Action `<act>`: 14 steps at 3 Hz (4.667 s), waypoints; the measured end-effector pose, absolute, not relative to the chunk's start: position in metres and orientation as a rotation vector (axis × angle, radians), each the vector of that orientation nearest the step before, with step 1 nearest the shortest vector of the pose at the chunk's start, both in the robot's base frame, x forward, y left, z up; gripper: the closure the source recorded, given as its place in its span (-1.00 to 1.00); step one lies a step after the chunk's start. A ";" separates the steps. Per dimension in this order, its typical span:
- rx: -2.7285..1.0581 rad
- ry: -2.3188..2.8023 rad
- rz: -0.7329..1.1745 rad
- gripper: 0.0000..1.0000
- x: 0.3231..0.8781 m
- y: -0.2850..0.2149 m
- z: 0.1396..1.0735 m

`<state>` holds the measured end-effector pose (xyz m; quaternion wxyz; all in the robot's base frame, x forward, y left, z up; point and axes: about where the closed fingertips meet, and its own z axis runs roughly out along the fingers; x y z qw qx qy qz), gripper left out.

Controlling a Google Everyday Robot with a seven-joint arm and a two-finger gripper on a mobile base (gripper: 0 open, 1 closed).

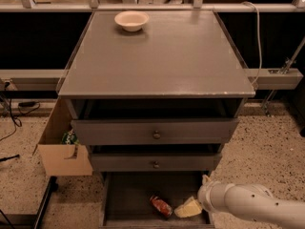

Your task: Pick coke can from bottom drawer and place on counter

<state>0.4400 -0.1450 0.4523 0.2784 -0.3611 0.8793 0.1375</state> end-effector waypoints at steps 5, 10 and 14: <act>-1.035 2.185 0.539 -1.00 0.477 -0.116 0.441; -0.972 2.237 0.581 -1.00 0.467 -0.106 0.317; -1.028 2.195 0.631 -1.00 0.467 -0.059 0.262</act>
Offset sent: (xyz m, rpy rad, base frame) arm 0.0257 0.0169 -0.0019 0.1456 -0.0466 0.0137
